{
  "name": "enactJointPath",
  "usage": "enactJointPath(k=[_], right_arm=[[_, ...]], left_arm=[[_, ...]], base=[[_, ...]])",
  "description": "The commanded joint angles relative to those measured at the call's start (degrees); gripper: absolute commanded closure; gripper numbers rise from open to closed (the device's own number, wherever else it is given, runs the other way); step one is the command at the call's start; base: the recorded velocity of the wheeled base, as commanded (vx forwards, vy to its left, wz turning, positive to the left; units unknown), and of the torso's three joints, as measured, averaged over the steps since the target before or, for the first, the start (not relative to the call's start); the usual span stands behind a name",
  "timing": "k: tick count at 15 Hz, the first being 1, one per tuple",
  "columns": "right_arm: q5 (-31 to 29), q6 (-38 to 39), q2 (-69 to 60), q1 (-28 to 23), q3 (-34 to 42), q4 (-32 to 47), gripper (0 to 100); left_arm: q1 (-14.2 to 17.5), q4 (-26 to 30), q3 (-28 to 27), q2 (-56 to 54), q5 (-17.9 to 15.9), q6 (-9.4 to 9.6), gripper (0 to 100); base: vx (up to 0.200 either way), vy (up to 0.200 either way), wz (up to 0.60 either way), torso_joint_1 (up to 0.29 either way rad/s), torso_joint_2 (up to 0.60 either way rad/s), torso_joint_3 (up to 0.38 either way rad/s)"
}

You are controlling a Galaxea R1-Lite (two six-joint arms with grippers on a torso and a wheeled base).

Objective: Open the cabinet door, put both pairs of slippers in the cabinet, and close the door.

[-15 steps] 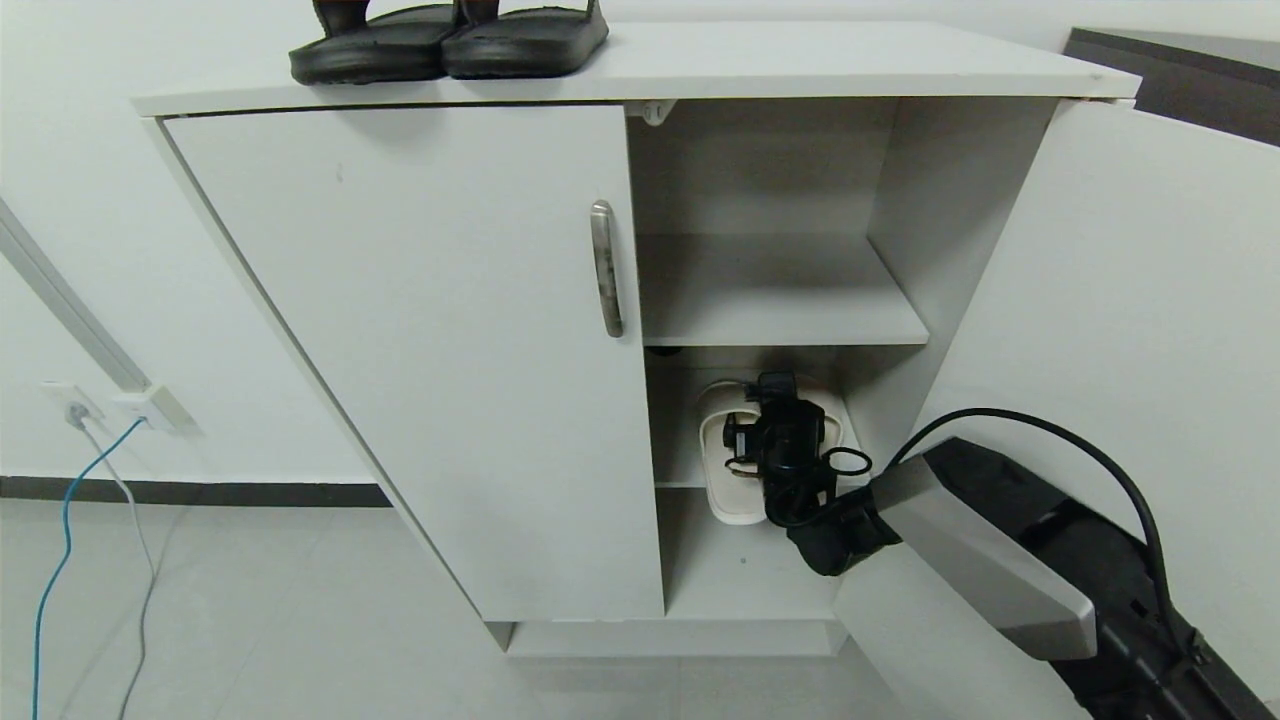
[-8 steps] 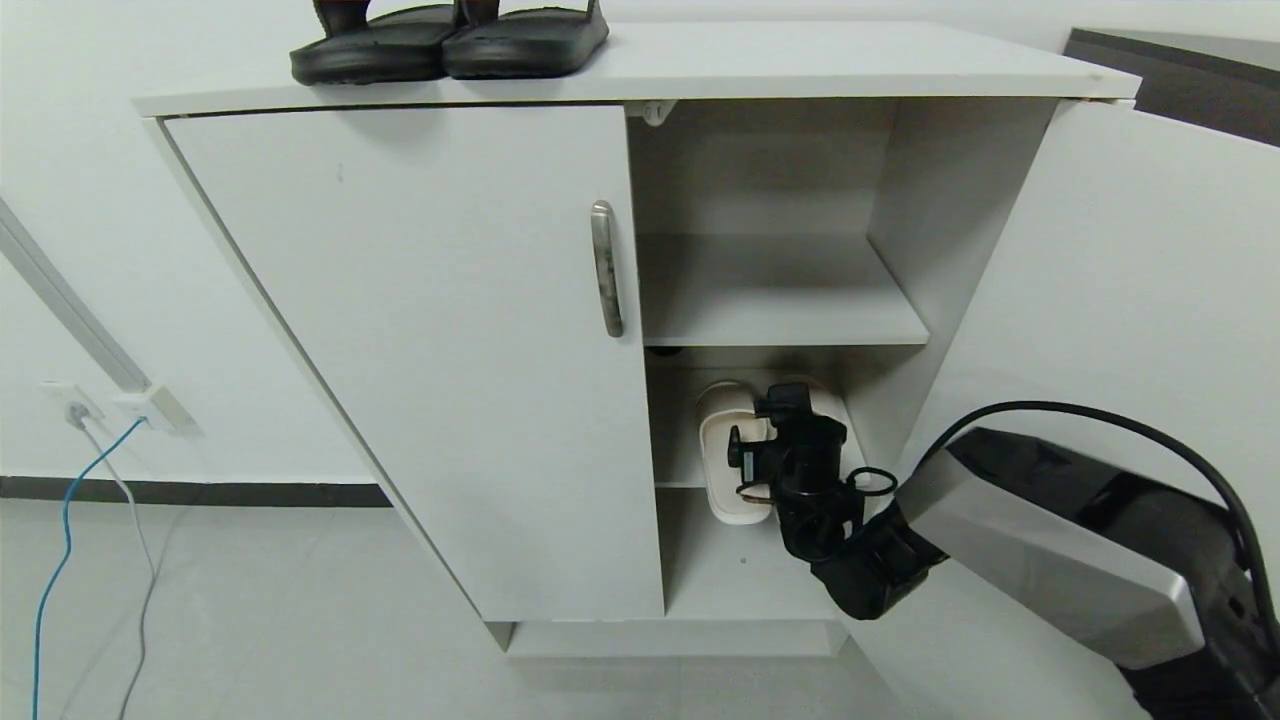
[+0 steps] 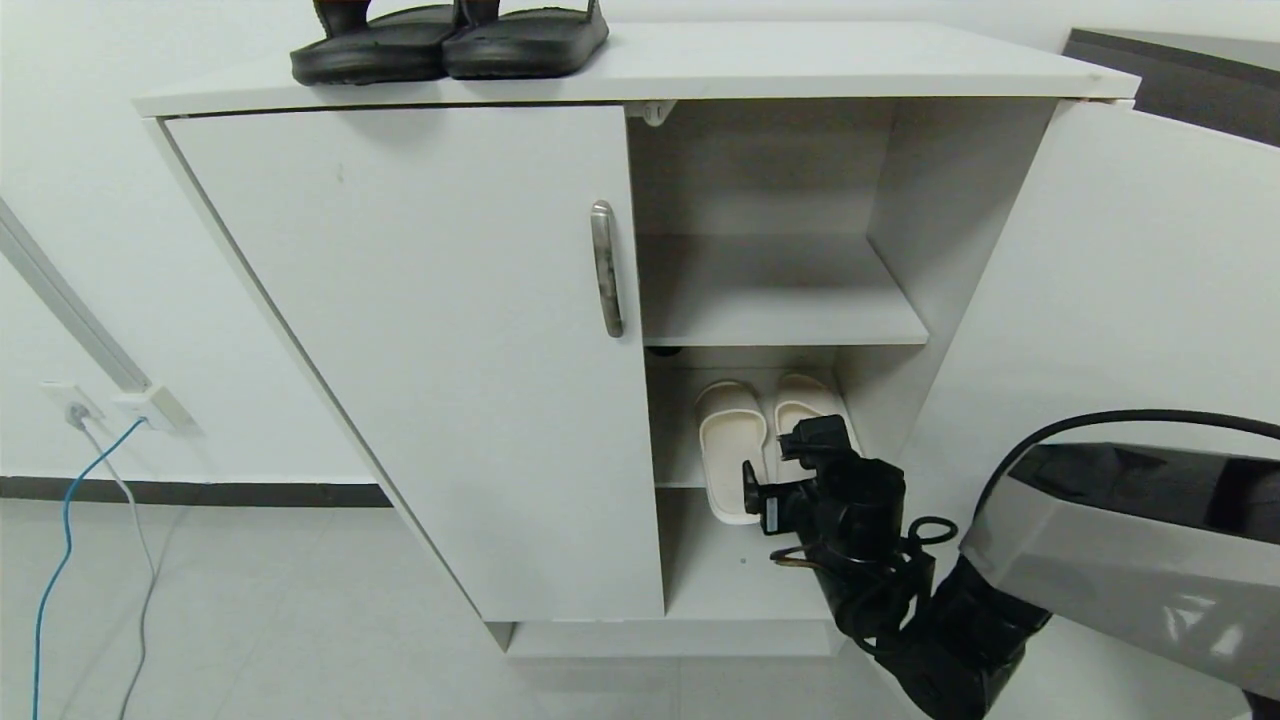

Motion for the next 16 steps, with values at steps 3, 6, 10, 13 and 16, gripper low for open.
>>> enactJointPath(k=[3,6,10,13,16], right_arm=[[0.1,-1.7,-9.9,4.3,11.7,-1.6,0],[0.1,-3.5,-13.7,5.2,13.6,-1.3,0],[0.1,-3.5,-12.6,7.4,14.2,-1.4,0],[0.1,-3.6,-12.3,7.9,14.4,-1.5,0],[0.1,-3.5,-12.0,8.1,14.4,-1.6,0]], left_arm=[[0.0,0.0,0.0,0.0,0.1,0.08,100],[0.0,0.1,0.0,0.0,0.0,-0.01,100],[0.0,0.0,0.0,0.0,0.0,-0.36,100],[0.0,0.0,0.0,0.0,0.1,-0.45,100],[0.0,0.0,0.0,0.1,0.1,-0.45,100]], base=[[0.0,0.0,0.0,0.0,0.0,0.0],[-0.2,0.0,0.0,0.004,0.0,-0.002],[-0.15,0.0,0.0,0.001,0.0,0.003],[0.0,0.0,0.0,0.0,0.0,0.0],[0.0,0.0,0.0,0.0,0.0,0.0]])
